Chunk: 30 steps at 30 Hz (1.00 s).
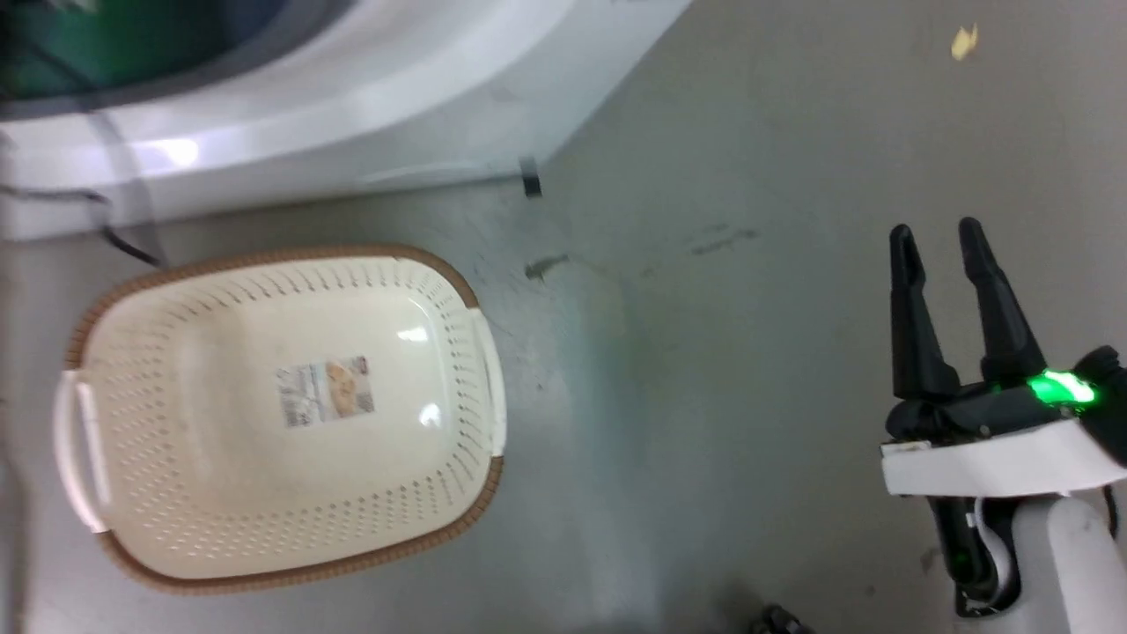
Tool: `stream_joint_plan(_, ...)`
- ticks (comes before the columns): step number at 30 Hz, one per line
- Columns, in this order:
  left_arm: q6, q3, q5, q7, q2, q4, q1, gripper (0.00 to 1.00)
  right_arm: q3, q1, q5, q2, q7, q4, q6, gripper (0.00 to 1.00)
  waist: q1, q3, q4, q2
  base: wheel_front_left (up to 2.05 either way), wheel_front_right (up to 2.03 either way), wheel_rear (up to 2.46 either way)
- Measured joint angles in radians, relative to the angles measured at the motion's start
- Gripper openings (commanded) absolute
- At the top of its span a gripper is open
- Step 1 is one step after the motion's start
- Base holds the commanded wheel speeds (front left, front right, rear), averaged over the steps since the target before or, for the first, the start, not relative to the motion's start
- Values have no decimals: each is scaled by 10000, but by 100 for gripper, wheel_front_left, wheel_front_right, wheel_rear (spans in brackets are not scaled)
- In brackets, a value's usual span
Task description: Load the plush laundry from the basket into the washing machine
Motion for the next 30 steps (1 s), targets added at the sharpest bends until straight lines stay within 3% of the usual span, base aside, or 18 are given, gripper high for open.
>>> stream_joint_plan(9,-2,-134,-573,-2462,-1108,-500,3083,100,-614,714,-769,-2,2,-19,0,100,-2,-1841,810,0,0,0,0)
stream_joint_plan(18,1206,566,-1095,-3304,-1615,-3306,7047,100,-773,1451,-1264,-4,0,-52,0,100,-4,-3819,1704,0,0,0,0)
stream_joint_plan(25,2242,901,-589,-3329,-2428,-6061,10222,100,-648,2048,-1444,-2,2,6,0,100,-3,-4983,2358,0,0,0,0)
stream_joint_plan(30,2464,968,-284,-3329,-3147,-6897,11697,100,-460,2339,-1657,-2,2,222,0,100,-2,-5475,2721,0,0,0,0)
